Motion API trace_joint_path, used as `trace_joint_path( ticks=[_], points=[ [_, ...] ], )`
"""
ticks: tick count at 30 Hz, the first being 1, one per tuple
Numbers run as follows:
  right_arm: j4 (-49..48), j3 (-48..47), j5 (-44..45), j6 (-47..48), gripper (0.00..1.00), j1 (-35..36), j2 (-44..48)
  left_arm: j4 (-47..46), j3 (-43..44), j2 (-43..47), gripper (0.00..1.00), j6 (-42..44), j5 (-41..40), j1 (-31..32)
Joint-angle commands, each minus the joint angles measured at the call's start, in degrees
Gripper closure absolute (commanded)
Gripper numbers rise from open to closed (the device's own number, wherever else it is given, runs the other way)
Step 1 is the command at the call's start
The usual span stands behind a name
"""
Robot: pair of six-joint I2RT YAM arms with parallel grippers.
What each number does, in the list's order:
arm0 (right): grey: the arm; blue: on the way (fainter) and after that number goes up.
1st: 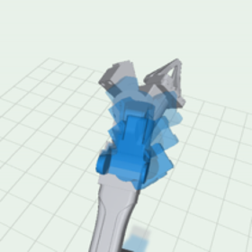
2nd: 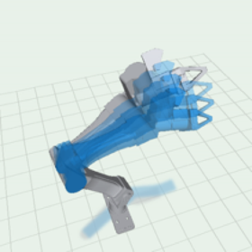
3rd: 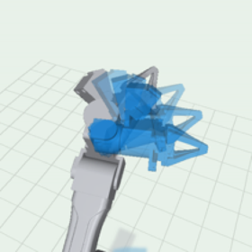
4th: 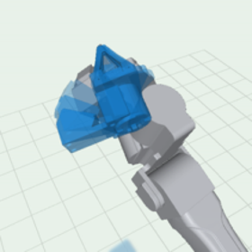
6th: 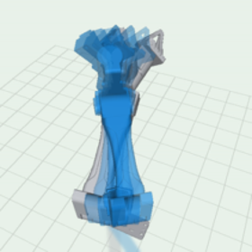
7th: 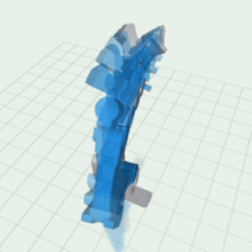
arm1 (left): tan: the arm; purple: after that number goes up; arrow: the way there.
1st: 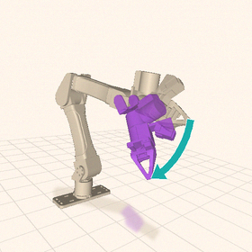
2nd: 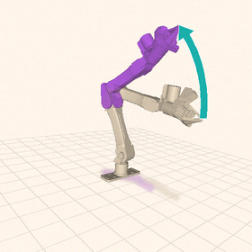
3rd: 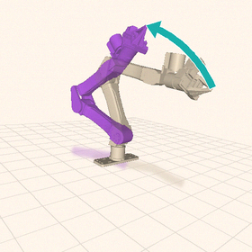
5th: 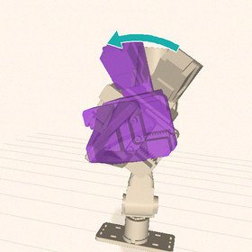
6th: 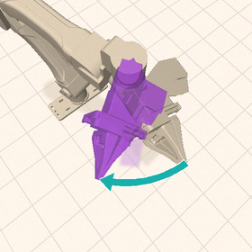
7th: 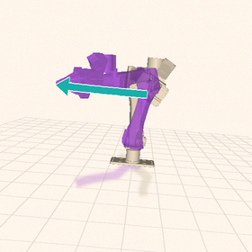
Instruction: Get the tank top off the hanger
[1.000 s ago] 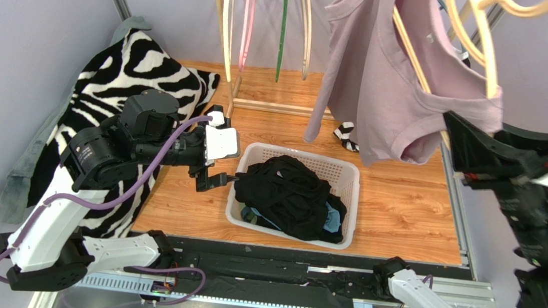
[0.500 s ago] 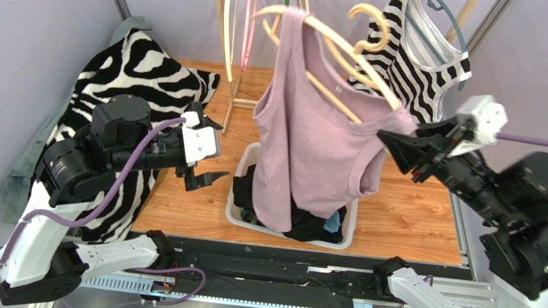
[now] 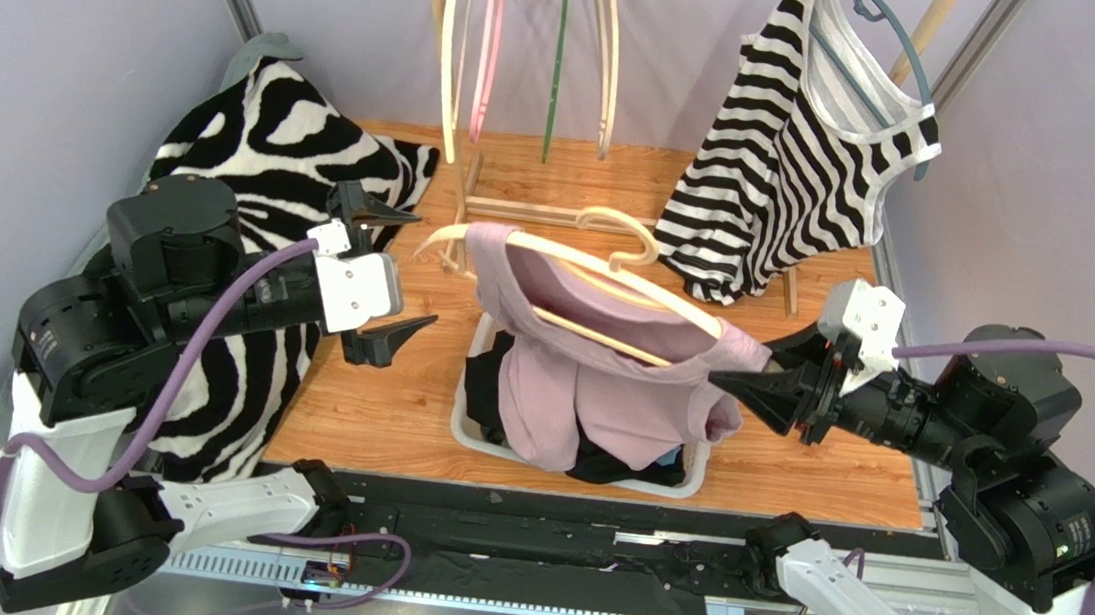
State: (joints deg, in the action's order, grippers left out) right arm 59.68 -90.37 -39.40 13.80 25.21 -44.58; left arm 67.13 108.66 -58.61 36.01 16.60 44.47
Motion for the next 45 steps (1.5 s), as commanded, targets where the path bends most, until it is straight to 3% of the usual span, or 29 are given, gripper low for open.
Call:
trace_joint_path(
  ticks=[1,10,13,14,16,19,32,36,40,42,45],
  points=[
    [-1.50,2.47,-5.43,4.39,1.00,0.19,1.51,-0.33,2.00,-0.72,0.01,1.53,1.14,-0.26],
    [-2.46,7.05,-7.97,6.06,1.00,0.28,3.62,6.85,-0.11,-3.96,0.03,1.34,12.04,-0.26],
    [-2.46,6.61,-7.89,6.24,1.00,0.63,3.88,9.76,-0.99,-5.02,0.24,3.45,16.53,-0.35],
    [-2.38,6.52,-7.89,6.24,1.00,0.80,3.88,9.51,-1.08,-5.11,0.52,3.11,17.06,-0.35],
    [-2.29,6.43,-8.06,6.41,1.00,1.24,3.88,9.16,-0.91,-5.72,0.67,2.05,17.32,-0.43],
    [-2.20,6.87,-8.41,6.50,1.00,1.68,3.80,8.72,0.40,-6.52,0.54,1.43,17.32,-0.52],
    [-3.25,7.57,-8.24,5.88,1.00,2.83,1.95,7.57,2.87,-8.71,0.42,-0.59,20.83,-0.70],
    [-2.99,8.36,-6.40,6.76,1.00,2.91,2.21,8.01,6.64,-7.40,0.29,-1.29,21.19,-1.31],
    [-2.20,7.93,-4.55,7.64,1.00,3.00,2.48,8.19,7.00,-4.41,0.25,-1.12,20.93,-2.98],
    [-2.11,7.66,-4.11,7.82,1.00,3.26,2.39,8.45,6.22,-2.84,0.01,-0.77,19.88,-3.60],
    [-1.94,6.96,-4.37,7.73,1.00,3.53,1.95,8.02,4.20,-1.43,0.01,0.02,15.76,-4.04]
  ],
)
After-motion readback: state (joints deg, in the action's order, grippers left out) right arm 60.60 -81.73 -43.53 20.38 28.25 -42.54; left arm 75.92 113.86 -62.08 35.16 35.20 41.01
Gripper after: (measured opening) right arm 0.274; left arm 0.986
